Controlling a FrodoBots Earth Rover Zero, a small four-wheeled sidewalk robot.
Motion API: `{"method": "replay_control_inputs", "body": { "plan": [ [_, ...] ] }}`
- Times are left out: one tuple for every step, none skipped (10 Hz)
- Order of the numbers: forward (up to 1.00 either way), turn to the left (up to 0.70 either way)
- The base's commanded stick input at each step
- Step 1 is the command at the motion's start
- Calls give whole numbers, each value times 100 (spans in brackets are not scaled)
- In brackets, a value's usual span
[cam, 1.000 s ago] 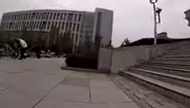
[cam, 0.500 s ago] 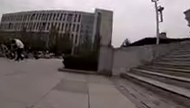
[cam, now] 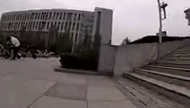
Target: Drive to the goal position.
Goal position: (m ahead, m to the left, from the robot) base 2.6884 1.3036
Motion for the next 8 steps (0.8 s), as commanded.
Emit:
{"method": "replay_control_inputs", "body": {
  "plan": [
    [70,14],
    [70,14],
    [70,14],
    [70,14],
    [70,14],
    [70,14],
    [70,14],
    [70,14]
  ]
}}
